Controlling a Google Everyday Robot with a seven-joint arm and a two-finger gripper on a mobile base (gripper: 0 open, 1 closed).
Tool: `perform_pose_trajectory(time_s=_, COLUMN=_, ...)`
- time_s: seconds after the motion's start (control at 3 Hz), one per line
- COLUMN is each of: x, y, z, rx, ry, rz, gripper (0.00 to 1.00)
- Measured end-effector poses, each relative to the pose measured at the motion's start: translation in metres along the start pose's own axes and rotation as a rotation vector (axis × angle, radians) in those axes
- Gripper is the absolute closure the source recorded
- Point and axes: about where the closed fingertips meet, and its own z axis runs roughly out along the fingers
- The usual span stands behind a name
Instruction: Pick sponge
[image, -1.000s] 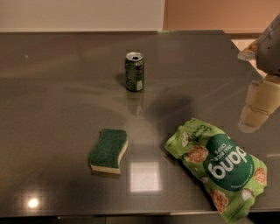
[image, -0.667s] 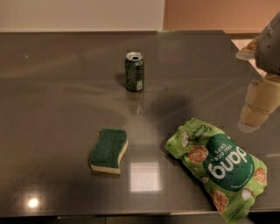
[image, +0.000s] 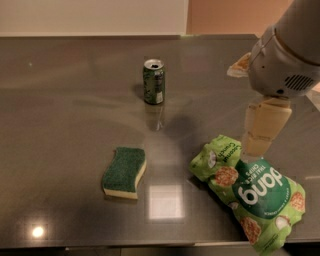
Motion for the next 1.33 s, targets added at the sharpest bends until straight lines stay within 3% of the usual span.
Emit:
perform_pose_trajectory(time_s=0.33, x=-0.036, y=0.006, z=0.023, rx=-0.031, ry=-0.028, rz=-0.067, gripper=0.00)
perform_pose_trajectory(time_s=1.0, x=-0.106, y=0.019, z=0.075, rx=-0.144, ry=-0.101, rz=-0.109, gripper=0.00)
perform_pose_trajectory(time_s=1.33, x=-0.123, y=0.024, z=0.088, rx=-0.171, ry=-0.120, rz=-0.116, gripper=0.00)
